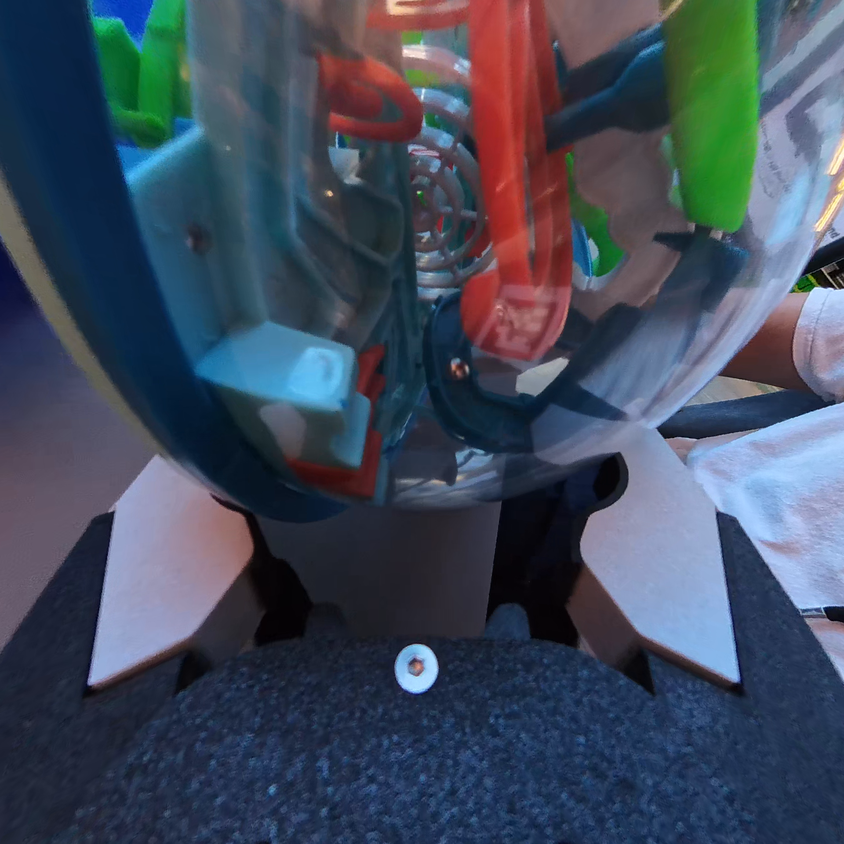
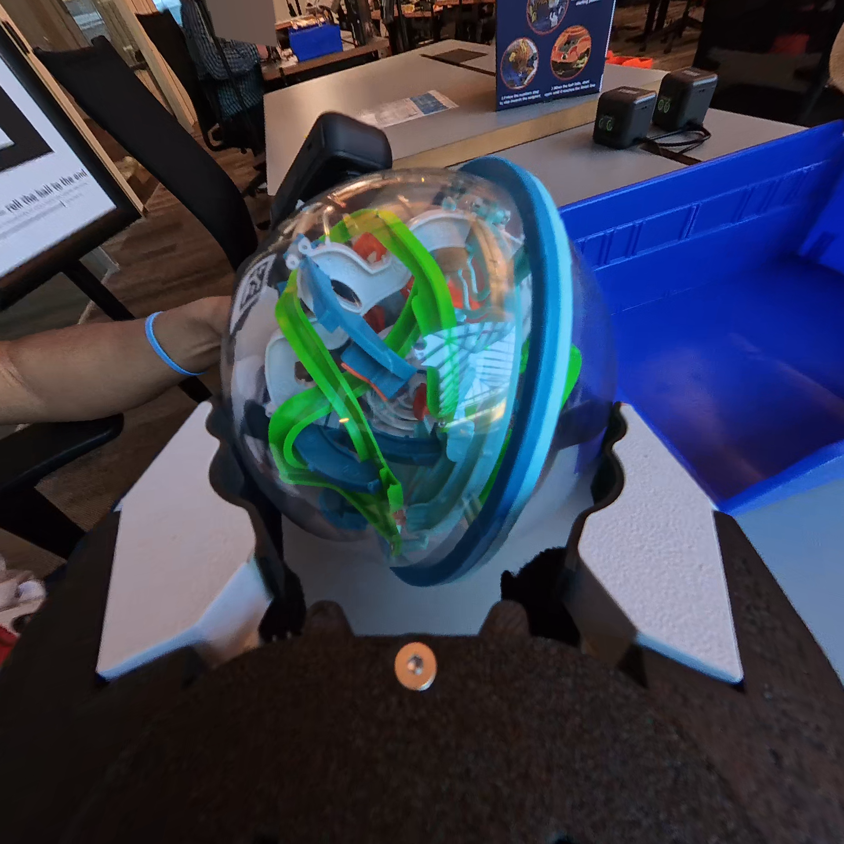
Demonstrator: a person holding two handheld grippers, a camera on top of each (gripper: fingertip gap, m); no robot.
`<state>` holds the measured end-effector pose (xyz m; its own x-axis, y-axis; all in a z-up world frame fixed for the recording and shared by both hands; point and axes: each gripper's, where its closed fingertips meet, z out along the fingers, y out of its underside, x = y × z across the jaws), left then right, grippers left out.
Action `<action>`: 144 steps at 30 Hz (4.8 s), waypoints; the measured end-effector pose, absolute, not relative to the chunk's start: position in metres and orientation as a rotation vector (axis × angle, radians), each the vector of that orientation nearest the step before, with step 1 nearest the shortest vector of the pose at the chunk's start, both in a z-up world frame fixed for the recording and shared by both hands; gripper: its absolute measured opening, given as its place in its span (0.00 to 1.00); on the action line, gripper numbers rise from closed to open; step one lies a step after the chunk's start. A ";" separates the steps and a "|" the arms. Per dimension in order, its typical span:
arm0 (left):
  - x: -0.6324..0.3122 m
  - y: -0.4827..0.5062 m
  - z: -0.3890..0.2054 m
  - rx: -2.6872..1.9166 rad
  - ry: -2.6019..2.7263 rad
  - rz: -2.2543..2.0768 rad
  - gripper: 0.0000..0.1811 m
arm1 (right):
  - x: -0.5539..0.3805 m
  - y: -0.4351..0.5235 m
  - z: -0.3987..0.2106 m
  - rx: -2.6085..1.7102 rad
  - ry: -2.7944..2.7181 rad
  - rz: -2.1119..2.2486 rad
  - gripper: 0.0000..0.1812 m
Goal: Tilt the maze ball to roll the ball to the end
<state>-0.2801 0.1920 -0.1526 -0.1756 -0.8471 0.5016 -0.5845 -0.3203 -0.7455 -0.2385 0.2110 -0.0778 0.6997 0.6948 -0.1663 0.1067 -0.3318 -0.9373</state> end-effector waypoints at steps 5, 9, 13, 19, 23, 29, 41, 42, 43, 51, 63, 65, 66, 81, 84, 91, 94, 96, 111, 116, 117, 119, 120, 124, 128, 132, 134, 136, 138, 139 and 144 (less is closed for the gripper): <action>-0.282 0.190 -0.155 -1.827 1.675 -1.453 0.87 | -0.236 0.207 -0.060 -1.788 -0.523 0.894 0.85; -0.284 0.188 -0.153 -1.843 1.655 -1.480 0.85 | -0.235 0.209 -0.055 -1.769 -0.482 0.932 0.83; -0.294 0.183 -0.151 -1.873 1.623 -1.526 0.82 | -0.238 0.208 -0.057 -1.777 -0.518 0.895 0.77; -0.306 0.173 -0.148 -1.895 1.584 -1.577 0.81 | -0.240 0.205 -0.057 -1.790 -0.548 0.876 0.77; -0.309 0.170 -0.146 -1.922 1.567 -1.601 0.81 | -0.230 0.203 -0.054 -1.844 -0.491 0.918 0.79; -0.303 0.175 -0.142 -1.943 1.494 -1.625 0.80 | -0.226 0.212 -0.074 -1.989 -0.432 0.960 0.85; -0.290 0.175 -0.148 -1.912 1.477 -1.489 0.80 | -0.241 0.204 -0.078 -2.004 -0.483 1.049 0.85; -0.289 0.174 -0.150 -1.911 1.484 -1.478 0.80 | -0.241 0.204 -0.076 -1.993 -0.498 1.033 0.85; -0.289 0.174 -0.151 -1.912 1.493 -1.467 0.80 | -0.241 0.204 -0.075 -1.978 -0.515 1.013 0.85; -0.285 0.178 -0.134 -1.748 1.459 -1.350 0.79 | -0.247 0.199 -0.047 -1.823 -0.657 0.890 0.85; -0.295 0.172 -0.067 -1.439 1.411 -1.018 0.79 | -0.267 0.162 0.023 -1.541 -0.952 0.680 0.84; -0.297 0.170 -0.056 -1.399 1.396 -0.969 0.79 | -0.271 0.156 0.033 -1.504 -1.002 0.646 0.85; -0.298 0.170 -0.054 -1.389 1.394 -0.943 0.79 | -0.272 0.154 0.036 -1.489 -1.027 0.627 0.85; -0.296 0.189 -0.101 -1.411 1.488 -0.847 0.79 | -0.257 0.170 -0.030 -1.752 -1.033 0.579 0.87; -0.295 0.193 -0.110 -1.421 1.500 -0.851 0.79 | -0.256 0.175 -0.039 -1.781 -1.035 0.572 0.87; -0.294 0.203 -0.130 -1.429 1.528 -0.758 0.78 | -0.262 0.181 -0.018 -1.631 -0.812 0.857 0.86; -0.294 0.210 -0.137 -1.422 1.543 -0.620 0.78 | -0.257 0.190 -0.027 -1.692 -0.706 0.897 0.85; -0.294 0.214 -0.145 -1.403 1.555 -0.531 0.78 | -0.255 0.194 -0.032 -1.727 -0.632 0.953 0.85; -0.299 0.187 -0.154 -1.587 1.604 -0.874 0.82 | -0.267 0.197 -0.053 -1.686 -0.797 0.589 0.85; -0.300 0.171 -0.143 -1.733 1.544 -1.274 0.87 | -0.268 0.189 -0.053 -1.642 -0.845 0.564 0.85; -0.300 0.170 -0.142 -1.761 1.534 -1.341 0.88 | -0.267 0.188 -0.053 -1.636 -0.845 0.563 0.85; -0.300 0.163 -0.147 -1.822 1.540 -1.449 0.87 | -0.265 0.185 -0.053 -1.614 -0.839 0.566 0.85; -0.299 0.161 -0.149 -1.838 1.551 -1.467 0.86 | -0.264 0.185 -0.053 -1.603 -0.831 0.569 0.85; -0.292 0.158 -0.147 -1.808 1.548 -1.426 0.80 | -0.265 0.179 -0.052 -1.534 -0.837 0.544 0.85; -0.292 0.157 -0.153 -1.771 1.593 -1.313 0.79 | -0.268 0.171 -0.052 -1.478 -0.900 0.478 0.85; -0.291 0.157 -0.154 -1.733 1.611 -1.246 0.79 | -0.266 0.164 -0.053 -1.425 -0.920 0.439 0.85; -0.289 0.157 -0.153 -1.738 1.594 -1.270 0.78 | -0.263 0.165 -0.054 -1.452 -0.897 0.443 0.85; -0.289 0.157 -0.151 -1.743 1.586 -1.296 0.77 | -0.260 0.166 -0.055 -1.489 -0.896 0.438 0.85; -0.290 0.157 -0.152 -1.744 1.593 -1.301 0.77 | -0.260 0.164 -0.055 -1.511 -0.906 0.451 0.85; -0.290 0.156 -0.152 -1.742 1.599 -1.297 0.77 | -0.261 0.162 -0.052 -1.516 -0.898 0.483 0.85; -0.290 0.154 -0.155 -1.730 1.627 -1.253 0.77 | -0.260 0.151 -0.027 -1.491 -0.738 0.798 0.85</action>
<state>-0.2897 0.1545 -0.1553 -0.1100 -0.9465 0.3034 -0.5348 -0.2009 -0.8207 -0.2597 0.1508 -0.0274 0.5586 0.8273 -0.0592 -0.0058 -0.0675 -0.9977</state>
